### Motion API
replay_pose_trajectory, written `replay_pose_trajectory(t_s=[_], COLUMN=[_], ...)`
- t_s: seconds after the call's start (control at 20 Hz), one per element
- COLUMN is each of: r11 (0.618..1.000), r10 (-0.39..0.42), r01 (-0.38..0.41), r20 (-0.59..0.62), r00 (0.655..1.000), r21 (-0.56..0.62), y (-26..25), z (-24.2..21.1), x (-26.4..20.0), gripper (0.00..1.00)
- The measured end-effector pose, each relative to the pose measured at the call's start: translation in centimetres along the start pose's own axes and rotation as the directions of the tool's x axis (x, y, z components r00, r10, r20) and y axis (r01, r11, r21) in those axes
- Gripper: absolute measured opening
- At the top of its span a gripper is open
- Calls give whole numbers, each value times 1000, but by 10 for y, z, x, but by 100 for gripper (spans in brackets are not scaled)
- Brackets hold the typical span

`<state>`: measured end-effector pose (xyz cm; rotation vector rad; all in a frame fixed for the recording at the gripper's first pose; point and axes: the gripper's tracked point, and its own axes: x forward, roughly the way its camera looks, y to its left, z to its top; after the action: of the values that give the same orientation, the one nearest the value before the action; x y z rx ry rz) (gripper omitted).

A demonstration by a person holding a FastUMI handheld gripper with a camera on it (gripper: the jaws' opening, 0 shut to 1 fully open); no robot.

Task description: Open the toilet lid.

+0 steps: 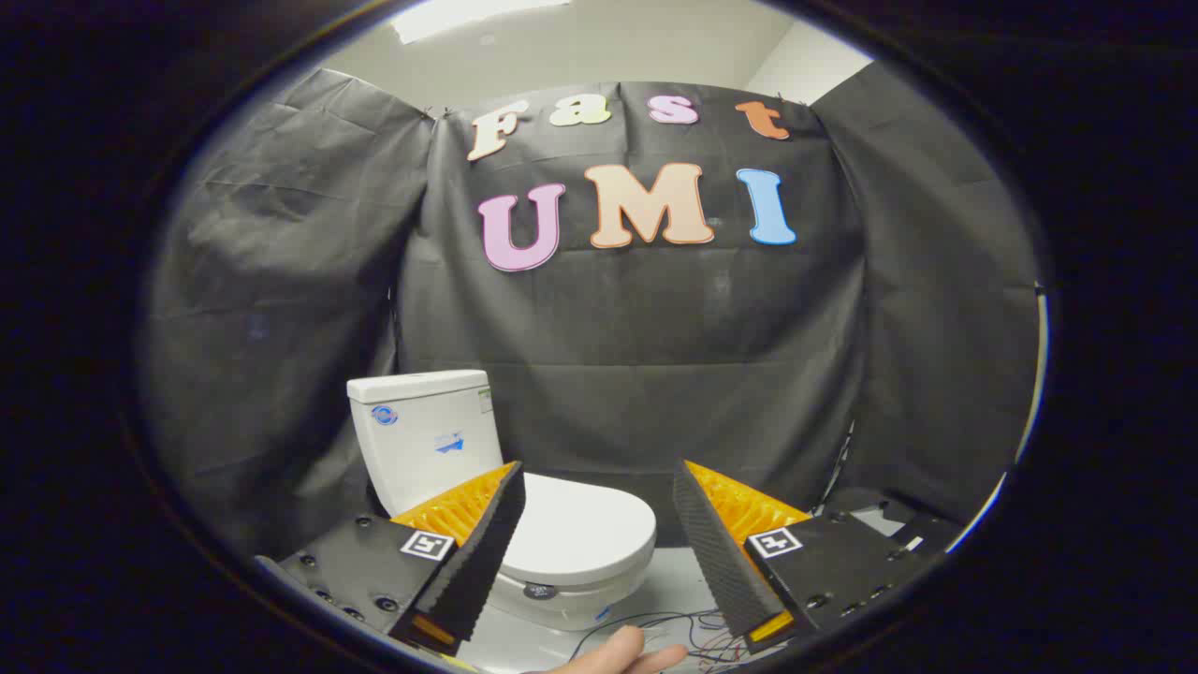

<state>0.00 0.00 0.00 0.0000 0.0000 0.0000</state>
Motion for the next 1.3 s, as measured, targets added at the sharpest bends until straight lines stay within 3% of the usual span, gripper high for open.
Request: replay_pose_trajectory(t_s=[1.15, 1.3], r11=[1000, 1000], r10=[3, 6], r01=[-3, -6], r20=[10, 14], r00=[1000, 1000], r21=[-14, -25], y=[1, 5], z=[1, 6], x=[3, 27], gripper=[98, 98])
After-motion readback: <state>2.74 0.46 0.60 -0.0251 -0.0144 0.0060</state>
